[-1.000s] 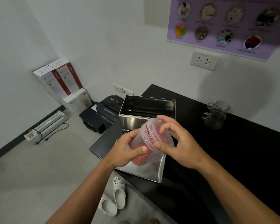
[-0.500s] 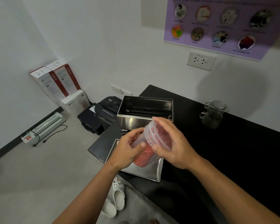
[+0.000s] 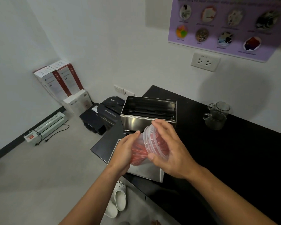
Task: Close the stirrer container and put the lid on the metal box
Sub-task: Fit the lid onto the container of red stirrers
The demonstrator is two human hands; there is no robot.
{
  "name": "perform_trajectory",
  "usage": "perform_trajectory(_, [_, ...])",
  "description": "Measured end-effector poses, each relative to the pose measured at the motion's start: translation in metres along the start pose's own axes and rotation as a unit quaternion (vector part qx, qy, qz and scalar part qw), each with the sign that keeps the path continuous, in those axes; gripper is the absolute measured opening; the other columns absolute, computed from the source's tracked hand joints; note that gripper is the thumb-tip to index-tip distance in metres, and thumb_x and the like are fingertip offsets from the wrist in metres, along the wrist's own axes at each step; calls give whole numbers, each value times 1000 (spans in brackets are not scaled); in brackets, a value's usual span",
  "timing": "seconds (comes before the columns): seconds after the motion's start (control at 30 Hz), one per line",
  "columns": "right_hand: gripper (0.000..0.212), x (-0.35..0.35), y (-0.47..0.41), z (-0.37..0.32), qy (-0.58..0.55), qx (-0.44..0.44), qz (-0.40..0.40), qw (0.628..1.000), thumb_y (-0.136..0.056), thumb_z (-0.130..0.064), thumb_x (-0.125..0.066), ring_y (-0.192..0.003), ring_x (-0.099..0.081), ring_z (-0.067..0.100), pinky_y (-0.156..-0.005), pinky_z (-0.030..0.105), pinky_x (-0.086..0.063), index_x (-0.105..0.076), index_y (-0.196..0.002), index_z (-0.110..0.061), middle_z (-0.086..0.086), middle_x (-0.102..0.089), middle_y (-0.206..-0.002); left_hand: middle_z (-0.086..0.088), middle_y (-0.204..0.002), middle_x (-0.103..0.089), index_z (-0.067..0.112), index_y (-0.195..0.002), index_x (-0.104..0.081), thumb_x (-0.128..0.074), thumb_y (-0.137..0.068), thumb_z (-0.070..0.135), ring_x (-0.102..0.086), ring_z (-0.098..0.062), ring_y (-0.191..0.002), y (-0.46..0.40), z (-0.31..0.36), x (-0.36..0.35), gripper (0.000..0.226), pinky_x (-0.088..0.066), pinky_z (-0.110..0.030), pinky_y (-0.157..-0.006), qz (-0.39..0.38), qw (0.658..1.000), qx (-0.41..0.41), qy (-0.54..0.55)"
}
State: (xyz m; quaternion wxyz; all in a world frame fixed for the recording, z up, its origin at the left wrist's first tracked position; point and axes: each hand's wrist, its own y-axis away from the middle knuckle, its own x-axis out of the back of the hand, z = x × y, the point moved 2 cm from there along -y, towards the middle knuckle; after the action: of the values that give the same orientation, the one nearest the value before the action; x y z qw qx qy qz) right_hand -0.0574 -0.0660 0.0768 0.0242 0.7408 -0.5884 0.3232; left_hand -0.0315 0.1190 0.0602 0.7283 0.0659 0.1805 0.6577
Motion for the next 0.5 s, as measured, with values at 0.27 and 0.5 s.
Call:
perform_trajectory(0.27, [84, 3, 3, -1, 94, 151, 30, 984, -90, -61, -62, -150, -33, 37, -112, 55, -41, -36, -155, -16, 13, -24, -165, -28, -111, -78, 4, -108, -80, -74, -86, 48, -73, -48, -108, -1, 14, -2, 49, -56, -56, -99, -23, 999, 31, -5])
perform_trajectory(0.5, [80, -6, 8, 3, -10, 58, 99, 993, -94, -60, -58, -149, -38, 36, -112, 60, -41, -39, -155, -12, 17, -36, -160, -3, -77, -77, 8, -89, -77, -73, -81, 47, -73, -17, -71, 8, 9, -14, 40, -58, -31, -69, 77, 994, -81, -23])
